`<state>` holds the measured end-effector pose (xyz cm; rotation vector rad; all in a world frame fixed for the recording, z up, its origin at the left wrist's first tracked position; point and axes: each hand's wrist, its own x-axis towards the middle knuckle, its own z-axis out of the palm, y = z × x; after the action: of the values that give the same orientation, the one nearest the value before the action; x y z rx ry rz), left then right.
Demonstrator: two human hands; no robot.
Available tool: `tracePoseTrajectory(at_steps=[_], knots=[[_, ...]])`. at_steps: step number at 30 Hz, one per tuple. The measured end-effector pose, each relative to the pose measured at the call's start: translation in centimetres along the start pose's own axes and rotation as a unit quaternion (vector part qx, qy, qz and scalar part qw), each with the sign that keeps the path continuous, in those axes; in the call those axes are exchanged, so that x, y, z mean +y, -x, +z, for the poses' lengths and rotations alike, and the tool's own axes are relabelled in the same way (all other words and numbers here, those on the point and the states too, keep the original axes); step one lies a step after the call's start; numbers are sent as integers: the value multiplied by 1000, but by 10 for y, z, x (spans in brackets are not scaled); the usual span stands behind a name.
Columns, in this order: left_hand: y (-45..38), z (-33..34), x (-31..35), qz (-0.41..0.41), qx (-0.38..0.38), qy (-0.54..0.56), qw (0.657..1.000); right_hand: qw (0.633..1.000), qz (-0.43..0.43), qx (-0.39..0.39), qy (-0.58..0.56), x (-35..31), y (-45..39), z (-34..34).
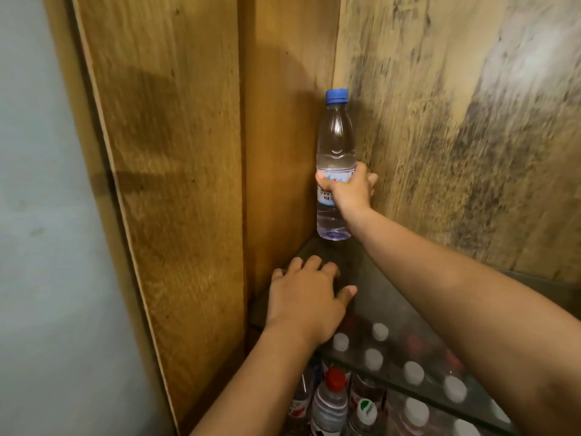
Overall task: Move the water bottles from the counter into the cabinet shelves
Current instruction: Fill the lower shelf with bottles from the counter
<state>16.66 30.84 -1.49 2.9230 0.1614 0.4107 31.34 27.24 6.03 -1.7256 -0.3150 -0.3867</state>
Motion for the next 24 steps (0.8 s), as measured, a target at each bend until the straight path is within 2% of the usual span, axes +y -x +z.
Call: tracePoseTrajectory(at_steps=[11,19,24], knots=[[-1,4,0,-2,8,16,1000,999,34,35,-8,26,-12,19],[3,0,2,-2,19,20,1000,998,0,51,39,33,-12,24],[2,2,2,-4,23,26,999,998,-19,56,31,33,-11,22]])
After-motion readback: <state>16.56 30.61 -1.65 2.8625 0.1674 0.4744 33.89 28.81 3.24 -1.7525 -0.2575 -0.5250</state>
